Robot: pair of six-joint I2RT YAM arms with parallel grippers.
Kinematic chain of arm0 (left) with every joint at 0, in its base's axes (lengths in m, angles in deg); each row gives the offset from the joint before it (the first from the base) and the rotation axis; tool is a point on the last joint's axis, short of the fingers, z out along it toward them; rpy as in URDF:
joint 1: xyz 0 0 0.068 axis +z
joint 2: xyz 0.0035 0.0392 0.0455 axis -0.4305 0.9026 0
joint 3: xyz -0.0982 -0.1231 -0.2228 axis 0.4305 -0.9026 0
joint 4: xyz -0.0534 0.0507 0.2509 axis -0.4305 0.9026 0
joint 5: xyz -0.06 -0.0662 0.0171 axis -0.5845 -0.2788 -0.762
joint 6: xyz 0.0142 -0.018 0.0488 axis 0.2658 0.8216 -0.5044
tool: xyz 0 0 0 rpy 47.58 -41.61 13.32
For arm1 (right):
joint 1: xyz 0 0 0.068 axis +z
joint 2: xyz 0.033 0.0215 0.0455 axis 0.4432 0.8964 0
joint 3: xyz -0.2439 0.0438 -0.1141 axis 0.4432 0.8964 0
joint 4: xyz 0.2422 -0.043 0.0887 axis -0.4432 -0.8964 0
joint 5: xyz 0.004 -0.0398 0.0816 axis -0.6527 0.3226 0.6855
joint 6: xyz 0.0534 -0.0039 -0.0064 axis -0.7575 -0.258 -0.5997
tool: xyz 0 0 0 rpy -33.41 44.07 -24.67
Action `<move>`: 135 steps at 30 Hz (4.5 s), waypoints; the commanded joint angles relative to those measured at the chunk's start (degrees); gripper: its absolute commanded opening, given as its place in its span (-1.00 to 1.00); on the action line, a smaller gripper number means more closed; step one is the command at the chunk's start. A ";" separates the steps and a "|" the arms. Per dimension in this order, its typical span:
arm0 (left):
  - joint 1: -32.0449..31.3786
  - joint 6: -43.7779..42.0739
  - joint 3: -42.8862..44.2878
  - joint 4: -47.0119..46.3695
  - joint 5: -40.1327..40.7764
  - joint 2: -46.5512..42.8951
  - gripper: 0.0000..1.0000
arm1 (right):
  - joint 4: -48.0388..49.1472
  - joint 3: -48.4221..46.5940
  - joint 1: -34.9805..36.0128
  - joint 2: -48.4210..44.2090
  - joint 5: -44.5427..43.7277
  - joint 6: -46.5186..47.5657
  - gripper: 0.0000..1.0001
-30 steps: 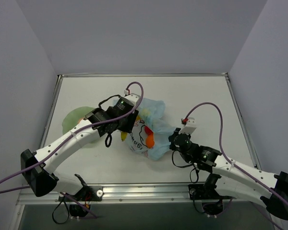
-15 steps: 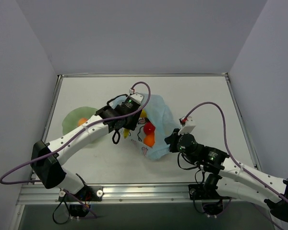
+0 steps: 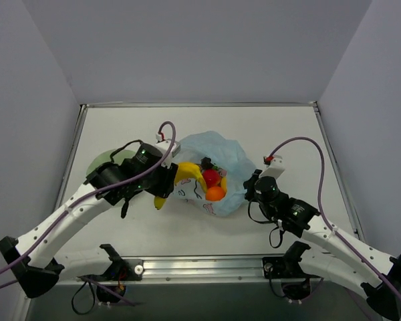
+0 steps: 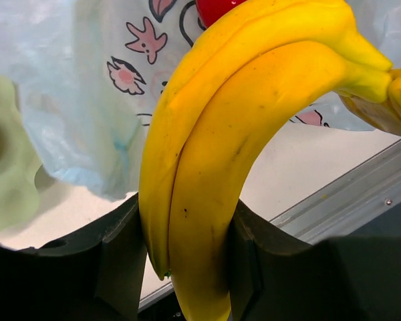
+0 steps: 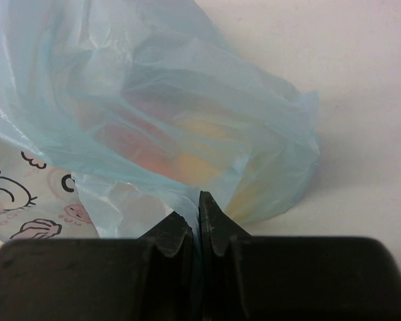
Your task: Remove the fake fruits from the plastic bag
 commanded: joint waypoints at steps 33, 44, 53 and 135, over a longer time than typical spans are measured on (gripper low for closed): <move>52.13 8.92 -11.18 -19.57 19.05 11.32 -0.32 | 2.93 8.08 -0.50 -12.81 3.23 2.25 -1.00; 52.48 6.55 -10.66 -18.25 16.42 14.05 0.42 | 2.84 8.60 -0.50 -14.40 3.85 2.42 -1.00; 44.44 6.20 -5.39 -17.46 8.17 3.26 0.35 | 2.76 8.08 -0.50 -13.26 4.29 2.25 -1.00; 28.71 13.48 -17.68 -20.27 0.32 -13.45 0.12 | 1.18 3.24 -0.41 -2.09 0.86 -0.13 -1.00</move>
